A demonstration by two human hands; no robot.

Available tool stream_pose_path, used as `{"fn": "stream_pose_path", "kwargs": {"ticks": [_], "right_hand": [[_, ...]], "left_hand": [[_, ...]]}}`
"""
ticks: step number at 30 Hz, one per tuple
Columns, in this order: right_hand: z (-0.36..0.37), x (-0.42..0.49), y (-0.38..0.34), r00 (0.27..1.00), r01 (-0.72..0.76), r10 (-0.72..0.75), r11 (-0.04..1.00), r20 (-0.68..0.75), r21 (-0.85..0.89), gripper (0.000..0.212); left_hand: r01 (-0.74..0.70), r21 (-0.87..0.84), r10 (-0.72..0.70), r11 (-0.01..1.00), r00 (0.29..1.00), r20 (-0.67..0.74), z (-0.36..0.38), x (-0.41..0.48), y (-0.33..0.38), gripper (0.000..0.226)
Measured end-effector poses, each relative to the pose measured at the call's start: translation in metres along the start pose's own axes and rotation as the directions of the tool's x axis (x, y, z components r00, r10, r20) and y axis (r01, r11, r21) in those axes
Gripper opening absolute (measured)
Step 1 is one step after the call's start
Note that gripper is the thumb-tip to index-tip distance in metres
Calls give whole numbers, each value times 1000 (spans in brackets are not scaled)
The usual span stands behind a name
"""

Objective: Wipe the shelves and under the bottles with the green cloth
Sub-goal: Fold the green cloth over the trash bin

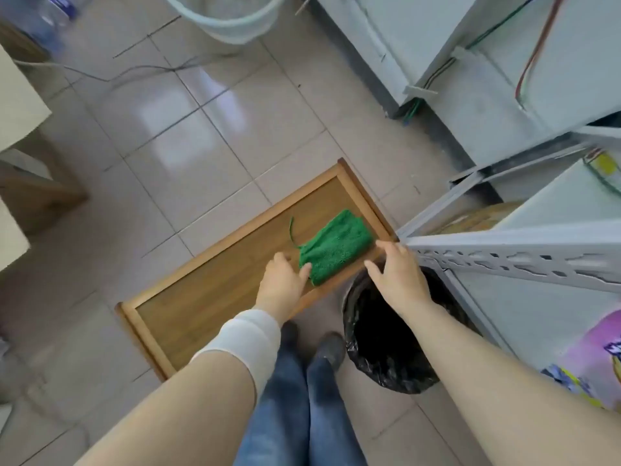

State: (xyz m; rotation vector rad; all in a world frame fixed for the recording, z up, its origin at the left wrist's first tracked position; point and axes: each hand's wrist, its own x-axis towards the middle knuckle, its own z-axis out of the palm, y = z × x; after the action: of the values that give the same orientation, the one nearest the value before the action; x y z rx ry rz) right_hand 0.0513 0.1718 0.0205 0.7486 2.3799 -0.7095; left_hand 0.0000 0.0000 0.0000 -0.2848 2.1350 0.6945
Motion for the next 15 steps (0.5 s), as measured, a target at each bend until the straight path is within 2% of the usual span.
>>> {"fn": "stream_pose_path", "kwargs": {"ticks": [2,7,10,13,15], "right_hand": [[7,27,-1,998,-24,35,984,-61,177,50],[26,59,1,995,-96,98,942,10,321,52],[26,60,7,990,-138,123,905,62,402,49],[24,54,15,988,-145,101,881,121,450,46],[23,47,21,986,-161,108,833,130,530,46]], "left_hand": [[63,-153,-67,986,998,-21,10,19,5,58],[49,-212,-67,976,995,-77,27,38,2,53],[1,-161,-6,987,999,-34,30,39,-2,38],[-78,-234,80,969,997,-2,31,34,-6,18],[-149,-311,158,939,987,4,30,23,-6,20]]}}
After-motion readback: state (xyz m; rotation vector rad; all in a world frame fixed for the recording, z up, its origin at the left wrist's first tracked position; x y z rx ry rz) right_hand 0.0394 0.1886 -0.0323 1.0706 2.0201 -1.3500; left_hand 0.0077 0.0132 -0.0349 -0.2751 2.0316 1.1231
